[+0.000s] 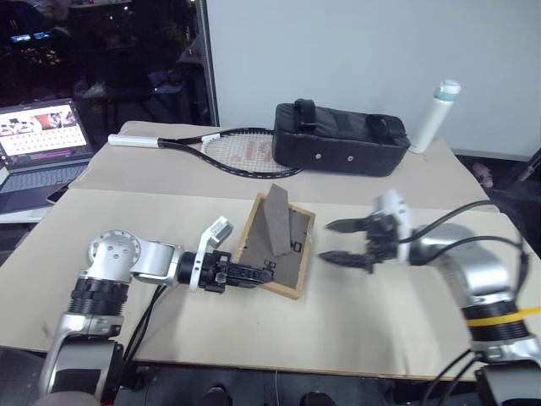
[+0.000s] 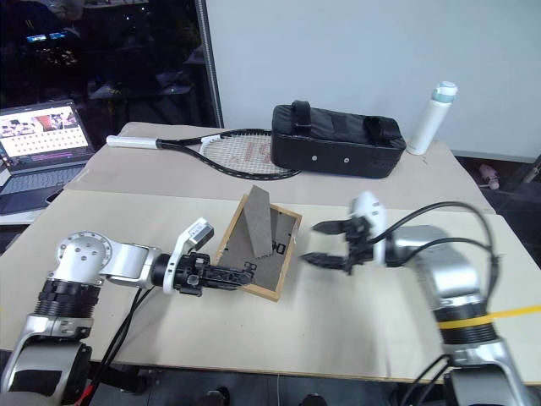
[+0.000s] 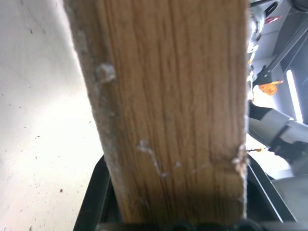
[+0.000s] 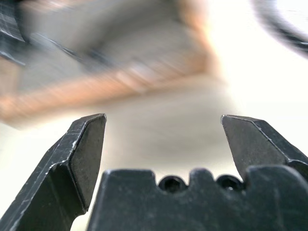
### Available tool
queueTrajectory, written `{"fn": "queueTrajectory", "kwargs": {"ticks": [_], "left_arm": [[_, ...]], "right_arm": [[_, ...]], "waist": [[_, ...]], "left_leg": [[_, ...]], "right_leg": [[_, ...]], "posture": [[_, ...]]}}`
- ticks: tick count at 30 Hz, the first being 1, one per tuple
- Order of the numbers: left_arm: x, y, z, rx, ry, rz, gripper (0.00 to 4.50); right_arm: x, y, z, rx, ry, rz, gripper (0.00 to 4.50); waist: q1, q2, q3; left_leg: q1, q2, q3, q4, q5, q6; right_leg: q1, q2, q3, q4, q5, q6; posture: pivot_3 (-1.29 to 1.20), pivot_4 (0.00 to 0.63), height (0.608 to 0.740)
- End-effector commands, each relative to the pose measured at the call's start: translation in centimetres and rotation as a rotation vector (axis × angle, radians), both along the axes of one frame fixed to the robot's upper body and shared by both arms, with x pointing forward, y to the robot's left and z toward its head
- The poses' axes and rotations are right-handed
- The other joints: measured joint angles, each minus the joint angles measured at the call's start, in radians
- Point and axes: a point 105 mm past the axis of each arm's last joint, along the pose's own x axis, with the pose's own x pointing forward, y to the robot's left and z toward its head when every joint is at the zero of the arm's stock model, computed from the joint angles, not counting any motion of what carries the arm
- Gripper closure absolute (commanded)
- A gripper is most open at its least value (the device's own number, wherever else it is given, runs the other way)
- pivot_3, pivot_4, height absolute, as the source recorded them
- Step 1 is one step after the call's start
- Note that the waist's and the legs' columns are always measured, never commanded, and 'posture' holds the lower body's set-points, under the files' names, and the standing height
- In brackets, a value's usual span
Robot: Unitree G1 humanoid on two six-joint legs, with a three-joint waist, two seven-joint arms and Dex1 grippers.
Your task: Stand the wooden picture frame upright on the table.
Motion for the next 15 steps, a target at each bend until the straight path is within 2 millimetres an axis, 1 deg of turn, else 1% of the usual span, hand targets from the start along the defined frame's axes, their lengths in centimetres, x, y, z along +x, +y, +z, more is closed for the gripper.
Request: {"fn": "queueTrajectory", "kwargs": {"ticks": [1,3,4,5,7,9,10,12,15], "left_arm": [[0.0,-0.3,1.1,-0.087,0.028,-0.031,3.16],[-0.1,-0.7,1.4,-0.121,0.040,-0.051,3.16],[-0.1,-0.9,1.5,-0.132,0.048,-0.058,3.16],[0.1,-1.1,1.4,-0.138,0.058,-0.057,3.16],[0.2,-1.4,1.2,-0.145,0.079,-0.054,3.16],[0.3,-1.6,1.2,-0.142,0.087,-0.055,3.16],[0.3,-1.6,1.1,-0.140,0.090,-0.055,3.16],[0.3,-1.7,1.2,-0.129,0.082,-0.054,3.16],[0.3,-1.7,1.0,-0.114,0.083,-0.048,3.16]], "right_arm": [[0.7,-0.4,1.1,0.001,-0.220,-0.089,0.04],[1.4,0.0,1.0,-0.021,-0.328,-0.157,0.04],[1.6,0.3,1.1,-0.055,-0.413,-0.186,0.04],[1.7,0.8,0.8,-0.136,-0.518,-0.197,0.04],[1.3,2.1,0.4,-0.275,-0.723,-0.174,0.04],[0.6,3.5,0.0,-0.352,-0.877,-0.128,0.04],[0.4,4.0,-0.3,-0.378,-0.926,-0.103,0.04],[0.0,5.1,0.2,-0.343,-1.027,-0.112,0.04],[-0.1,6.1,1.2,-0.296,-1.120,-0.140,0.04]], "waist": [[-0.008,0.000,0.000],[-0.017,0.001,0.000],[-0.019,0.001,0.000],[-0.019,0.001,0.000],[-0.018,0.001,0.001],[-0.017,0.001,0.001],[-0.017,0.001,0.001],[-0.018,0.001,0.001],[-0.019,0.001,0.001]], "left_leg": [[0.000,0.000,0.000,0.000,0.000,0.000],[0.001,0.001,0.000,0.000,0.000,0.000],[0.000,0.000,0.000,0.001,0.000,0.000],[0.000,0.000,0.000,0.001,0.000,0.000],[0.000,0.000,0.000,0.001,0.000,0.000],[0.000,0.000,0.000,0.001,0.001,0.000],[0.000,0.000,0.000,0.001,0.001,0.000],[0.000,0.000,0.000,0.001,0.001,0.000],[0.000,0.000,0.000,0.001,0.001,-0.001]], "right_leg": [[0.000,0.000,0.000,0.000,0.000,0.000],[0.000,0.000,0.000,0.001,0.000,0.000],[0.000,0.000,0.000,0.001,0.000,0.000],[0.000,0.000,0.000,0.001,0.000,0.000],[0.000,0.000,0.000,0.002,0.000,0.001],[0.000,0.000,0.000,0.001,0.000,0.001],[0.000,0.000,0.000,0.001,0.000,0.001],[0.000,0.000,0.000,0.001,0.000,0.001],[0.000,0.000,0.000,0.002,0.001,-0.001]], "posture": [[0.00,0.150,0.720],[0.00,0.150,0.720],[0.00,0.150,0.720],[0.00,0.150,0.720],[0.00,0.150,0.720],[0.00,0.150,0.720],[0.00,0.150,0.720],[0.00,0.150,0.720],[0.00,0.150,0.720]]}}
